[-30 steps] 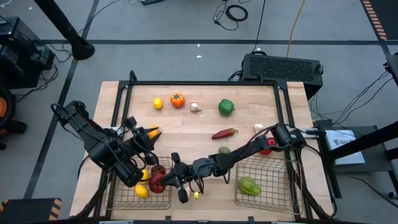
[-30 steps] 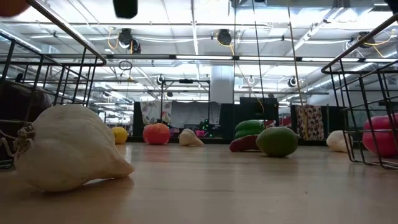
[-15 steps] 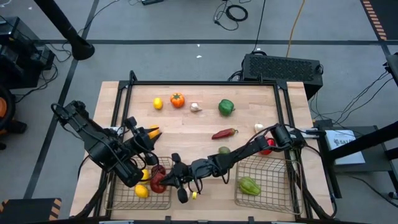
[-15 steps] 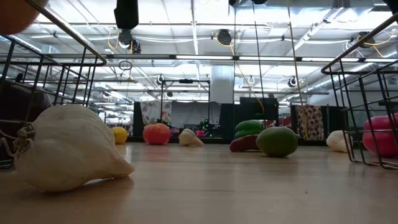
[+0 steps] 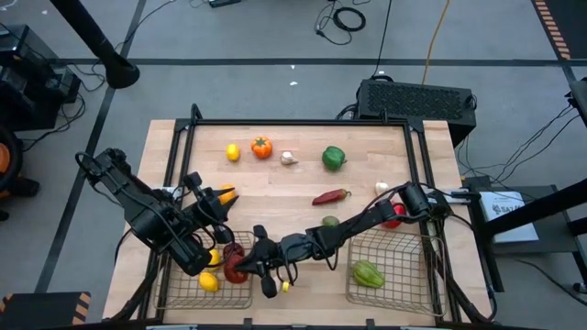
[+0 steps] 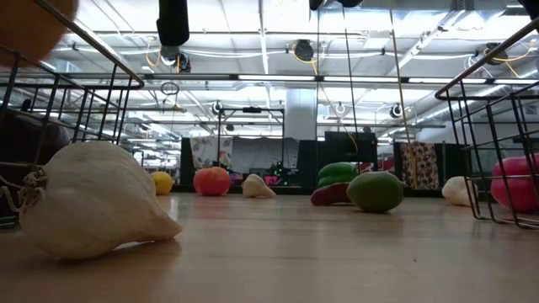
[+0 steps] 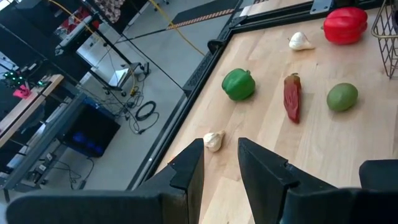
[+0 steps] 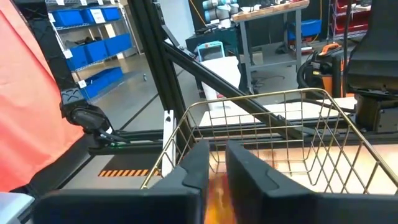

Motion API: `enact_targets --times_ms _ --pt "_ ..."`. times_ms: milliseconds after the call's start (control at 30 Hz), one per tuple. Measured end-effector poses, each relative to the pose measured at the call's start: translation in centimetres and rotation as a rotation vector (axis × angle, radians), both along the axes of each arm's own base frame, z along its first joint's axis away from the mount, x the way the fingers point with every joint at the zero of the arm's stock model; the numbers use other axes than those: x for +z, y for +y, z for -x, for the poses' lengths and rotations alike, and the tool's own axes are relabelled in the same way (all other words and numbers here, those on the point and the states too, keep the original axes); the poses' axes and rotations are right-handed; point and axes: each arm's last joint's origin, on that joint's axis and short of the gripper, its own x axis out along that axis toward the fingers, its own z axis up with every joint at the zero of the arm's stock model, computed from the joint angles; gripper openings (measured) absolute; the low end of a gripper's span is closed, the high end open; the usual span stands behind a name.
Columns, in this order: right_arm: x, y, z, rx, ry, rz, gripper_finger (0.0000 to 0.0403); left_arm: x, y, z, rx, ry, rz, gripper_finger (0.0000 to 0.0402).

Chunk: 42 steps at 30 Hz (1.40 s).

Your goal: Sort produce into baskets

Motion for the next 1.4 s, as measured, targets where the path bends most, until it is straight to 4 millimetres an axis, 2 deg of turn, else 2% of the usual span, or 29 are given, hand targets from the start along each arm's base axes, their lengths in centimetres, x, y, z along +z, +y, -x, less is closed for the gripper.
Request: enact_targets --times_ms 333,567,700,900,1067,1133,1233,1400 --pt "0.4 -0.1 0.1 0.0 -0.006 0.023 0.0115 -0.1 0.0 0.0 -0.004 0.015 0.021 0.0107" --pt "4.1 -0.5 1.5 0.01 -0.006 0.138 0.013 -0.3 0.0 0.0 0.004 0.011 0.026 0.0107" --pt "7.0 -1.1 3.3 0.023 0.047 0.225 0.013 -0.7 0.0 0.0 0.007 0.023 0.017 0.0107" --pt "11.3 -2.6 7.3 0.049 0.202 0.33 0.013 -0.9 0.3 -0.2 0.02 0.033 0.02 0.0107" --pt "14.0 -4.2 11.5 0.007 0.359 0.407 0.013 -1.4 -0.6 -0.5 -0.032 0.129 0.245 0.0107" --pt "14.5 -4.9 12.9 -0.037 0.429 0.449 0.013 -1.6 -1.2 -0.8 -0.07 0.164 0.271 0.0107" --pt "14.6 -5.6 14.4 -0.085 0.53 0.477 0.013 -2.0 -1.9 -1.3 -0.133 0.182 0.188 0.0107" --pt "14.3 -6.0 15.5 -0.114 0.638 0.454 0.013 -2.4 -2.1 -2.0 -0.118 0.161 0.041 0.0107"
